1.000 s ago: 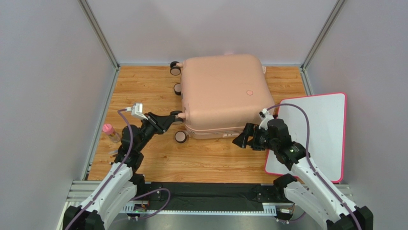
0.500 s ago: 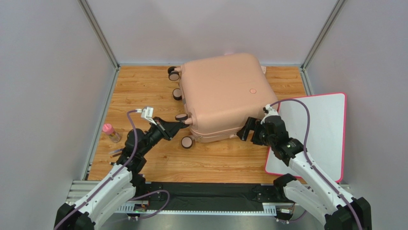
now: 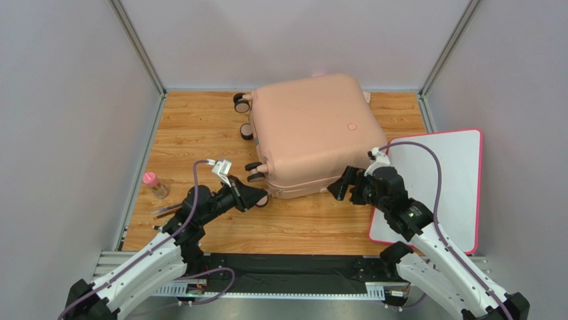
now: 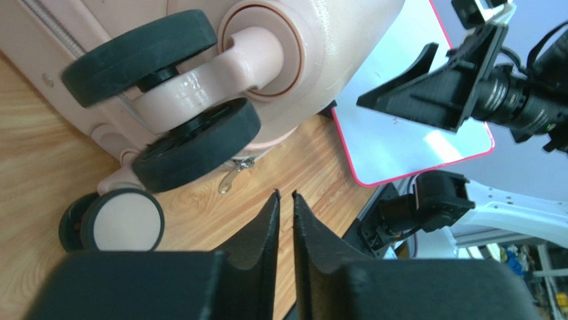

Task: Pack the luggage
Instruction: Zip the luggage at the center of the board.

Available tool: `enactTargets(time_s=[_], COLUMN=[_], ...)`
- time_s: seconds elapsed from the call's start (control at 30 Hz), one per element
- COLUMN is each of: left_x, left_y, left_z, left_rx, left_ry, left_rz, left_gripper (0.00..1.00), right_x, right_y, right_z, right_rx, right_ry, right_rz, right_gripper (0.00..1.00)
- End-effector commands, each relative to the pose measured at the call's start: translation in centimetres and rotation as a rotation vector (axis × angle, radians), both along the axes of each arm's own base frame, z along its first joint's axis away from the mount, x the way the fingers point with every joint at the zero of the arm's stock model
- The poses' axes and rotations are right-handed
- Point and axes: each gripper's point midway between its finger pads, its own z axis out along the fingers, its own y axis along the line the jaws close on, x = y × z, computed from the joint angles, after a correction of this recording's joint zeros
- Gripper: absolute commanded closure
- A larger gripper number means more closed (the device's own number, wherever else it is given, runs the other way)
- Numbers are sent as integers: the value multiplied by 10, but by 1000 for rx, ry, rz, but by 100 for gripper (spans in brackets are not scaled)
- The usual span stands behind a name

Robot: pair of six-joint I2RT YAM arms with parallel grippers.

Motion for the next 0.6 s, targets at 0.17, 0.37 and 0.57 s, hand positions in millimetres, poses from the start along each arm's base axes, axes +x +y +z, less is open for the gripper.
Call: enactTargets(time_s=[0.17,0.37,0.57], left_x=[-6,2,19], left_y=[49,37,16], left_z=[34,77,91], left_rx=[169,229,233], left_ry=[-138,-346,-519], left_rz=[144,60,-36], left_gripper=[41,27,16], right_x=[-33,-37,-40], right_y=[66,131,162], right_z=[2,0,-16], right_rx=[40,-15,-95], right_ry=[-33,-61,-17], right_rz=[145,226,220], right_gripper=[8,12,17])
